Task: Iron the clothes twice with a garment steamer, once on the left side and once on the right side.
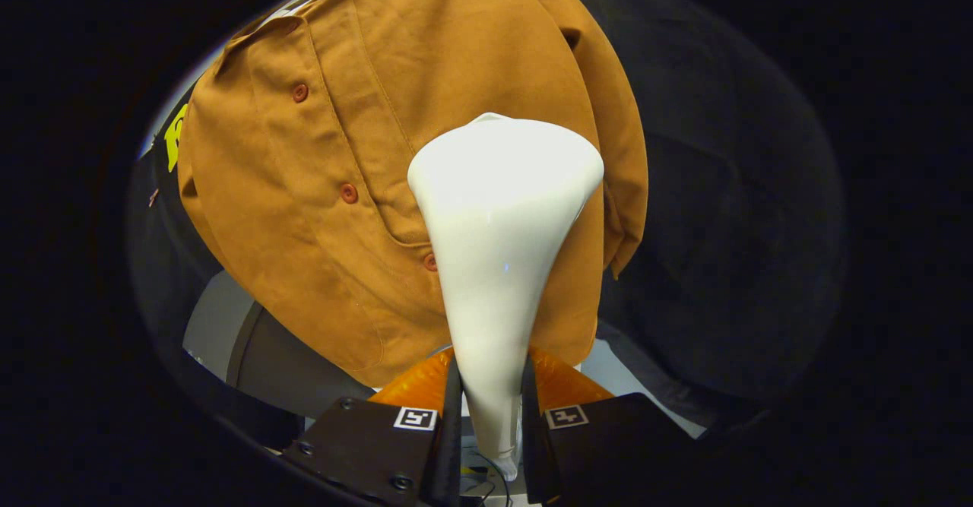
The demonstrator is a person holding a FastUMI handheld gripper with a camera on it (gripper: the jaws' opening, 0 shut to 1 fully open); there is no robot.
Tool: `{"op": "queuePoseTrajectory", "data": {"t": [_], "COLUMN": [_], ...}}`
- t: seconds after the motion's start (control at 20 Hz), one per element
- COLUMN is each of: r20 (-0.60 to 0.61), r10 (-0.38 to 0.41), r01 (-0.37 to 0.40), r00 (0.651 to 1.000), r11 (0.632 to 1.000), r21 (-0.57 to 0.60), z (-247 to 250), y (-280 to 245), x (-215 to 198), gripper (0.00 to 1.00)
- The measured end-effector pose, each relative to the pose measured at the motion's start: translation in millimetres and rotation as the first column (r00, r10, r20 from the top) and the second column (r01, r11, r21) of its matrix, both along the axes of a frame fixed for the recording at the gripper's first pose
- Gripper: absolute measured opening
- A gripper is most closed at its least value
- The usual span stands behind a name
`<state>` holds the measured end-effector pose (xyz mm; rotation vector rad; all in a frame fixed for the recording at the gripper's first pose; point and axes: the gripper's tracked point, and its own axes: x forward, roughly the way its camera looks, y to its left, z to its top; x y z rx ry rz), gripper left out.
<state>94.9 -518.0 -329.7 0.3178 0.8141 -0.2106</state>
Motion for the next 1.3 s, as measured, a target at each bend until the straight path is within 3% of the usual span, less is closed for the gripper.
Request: {"op": "queuePoseTrajectory", "data": {"t": [0.2, 0.45, 0.75, 1.1, 1.3], "r20": [-0.026, 0.11, 0.293, 0.468, 0.519], "r10": [-0.059, -0.083, 0.022, 0.177, 0.206], "r01": [0.059, 0.098, 0.055, -0.019, -0.036], "r00": [0.998, 0.99, 0.956, 0.866, 0.829], "r11": [0.998, 0.986, 0.967, 0.947, 0.947], "r21": [-0.016, -0.135, -0.251, -0.322, -0.319], "z": [4, 82, 182, 290, 316], "y": [2, 33, 112, 256, 325], "x": [-20, -37, -24, -31, -38], "gripper": [0.37, 0.37, 0.36, 0.36, 0.36]}}
